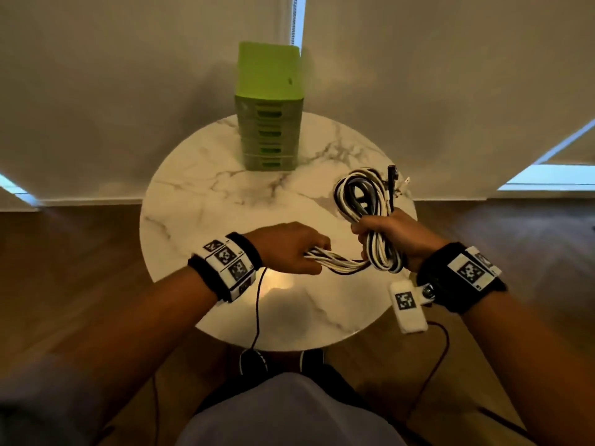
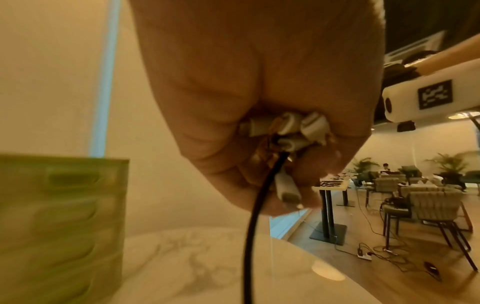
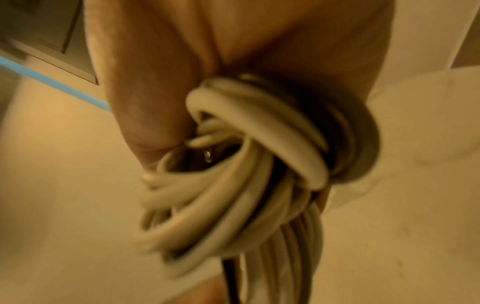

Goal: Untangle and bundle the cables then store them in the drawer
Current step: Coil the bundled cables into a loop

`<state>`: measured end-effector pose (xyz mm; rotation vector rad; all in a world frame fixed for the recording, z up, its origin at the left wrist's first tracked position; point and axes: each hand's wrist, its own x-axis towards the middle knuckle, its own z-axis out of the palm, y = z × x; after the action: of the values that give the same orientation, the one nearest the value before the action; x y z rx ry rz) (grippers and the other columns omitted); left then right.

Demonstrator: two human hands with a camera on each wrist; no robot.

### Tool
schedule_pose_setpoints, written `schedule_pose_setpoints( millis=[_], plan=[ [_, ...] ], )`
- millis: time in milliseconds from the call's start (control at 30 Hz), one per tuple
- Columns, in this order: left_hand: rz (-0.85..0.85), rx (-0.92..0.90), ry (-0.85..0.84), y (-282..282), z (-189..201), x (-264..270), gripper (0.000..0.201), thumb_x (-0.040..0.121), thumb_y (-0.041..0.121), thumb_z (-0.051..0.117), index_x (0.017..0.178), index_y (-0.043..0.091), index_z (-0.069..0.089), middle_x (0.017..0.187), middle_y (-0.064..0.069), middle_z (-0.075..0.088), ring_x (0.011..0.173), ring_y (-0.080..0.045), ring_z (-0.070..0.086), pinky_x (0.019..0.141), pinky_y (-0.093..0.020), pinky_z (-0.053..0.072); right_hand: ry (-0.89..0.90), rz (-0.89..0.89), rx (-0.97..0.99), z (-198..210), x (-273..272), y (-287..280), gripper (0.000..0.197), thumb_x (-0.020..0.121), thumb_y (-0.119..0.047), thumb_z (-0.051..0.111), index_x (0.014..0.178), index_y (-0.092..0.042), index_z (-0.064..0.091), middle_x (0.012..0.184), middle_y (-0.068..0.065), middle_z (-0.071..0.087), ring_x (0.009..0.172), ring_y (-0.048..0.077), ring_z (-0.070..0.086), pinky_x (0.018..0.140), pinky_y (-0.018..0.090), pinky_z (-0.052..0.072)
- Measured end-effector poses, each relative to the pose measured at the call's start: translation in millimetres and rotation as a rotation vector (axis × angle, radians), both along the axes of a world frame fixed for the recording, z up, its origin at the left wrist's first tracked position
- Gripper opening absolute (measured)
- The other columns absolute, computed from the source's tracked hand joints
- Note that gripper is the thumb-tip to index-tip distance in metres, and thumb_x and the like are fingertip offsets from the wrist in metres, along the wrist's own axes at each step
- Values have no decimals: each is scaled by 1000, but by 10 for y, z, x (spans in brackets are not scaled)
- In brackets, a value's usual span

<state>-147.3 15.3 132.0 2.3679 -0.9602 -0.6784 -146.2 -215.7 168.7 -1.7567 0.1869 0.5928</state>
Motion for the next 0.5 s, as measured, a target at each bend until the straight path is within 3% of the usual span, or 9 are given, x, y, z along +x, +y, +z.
schedule_pose_setpoints(
  millis=[33, 100, 167, 233, 333, 400, 500],
  plan=[
    [-8, 9, -66, -76, 80, 53, 24, 91, 33, 67, 111, 21, 65, 91, 5, 59, 81, -13, 53, 72, -30, 42, 2, -10, 5, 45, 11, -65, 15, 75, -16, 75, 75, -2, 72, 67, 14, 61, 66, 30, 57, 75, 45, 47],
    [10, -25, -153, -206, 231, 145, 28, 83, 39, 64, 106, 23, 67, 88, 7, 57, 81, -14, 53, 75, -35, 48, 6, -29, 17, 100, 53, -204, 41, 66, -22, 77, 90, 10, 69, 69, 14, 61, 65, 30, 56, 76, 46, 46],
    [46, -114, -206, -308, 351, 233, 32, 77, 39, 66, 103, 21, 70, 87, 7, 60, 81, -14, 57, 75, -36, 51, -32, -27, 21, 157, 49, -290, 45, 70, -18, 75, 100, 14, 65, 73, 17, 63, 69, 31, 57, 77, 46, 47],
    [64, -224, -250, -393, 448, 311, 30, 77, 35, 75, 103, 19, 72, 90, 5, 67, 81, -13, 61, 75, -33, 52, -76, -4, 25, 202, 5, -306, 29, 80, -10, 71, 106, 3, 70, 86, 19, 71, 73, 24, 65, 76, 40, 52],
    [67, -306, -308, -470, 503, 377, 30, 78, 32, 81, 103, 18, 72, 89, 6, 67, 79, -11, 60, 72, -24, 48, -87, 9, 114, 180, -43, -303, 29, 88, -12, 69, 118, -13, 69, 97, 6, 76, 82, 15, 72, 76, 36, 55],
    [91, -316, -344, -488, 495, 380, 26, 80, 35, 81, 96, 18, 72, 82, 10, 62, 73, -9, 56, 67, -19, 44, -94, 26, 165, 174, -50, -283, 37, 85, -17, 74, 122, -16, 68, 109, 7, 75, 101, 22, 72, 87, 40, 56],
    [160, -283, -383, -501, 485, 392, 24, 81, 35, 80, 89, 14, 72, 75, 11, 56, 68, -10, 53, 62, -10, 35, -161, 94, 106, 205, -48, -212, 47, 75, -20, 82, 120, -18, 68, 109, 4, 75, 105, 19, 70, 89, 34, 56]
  ],
)
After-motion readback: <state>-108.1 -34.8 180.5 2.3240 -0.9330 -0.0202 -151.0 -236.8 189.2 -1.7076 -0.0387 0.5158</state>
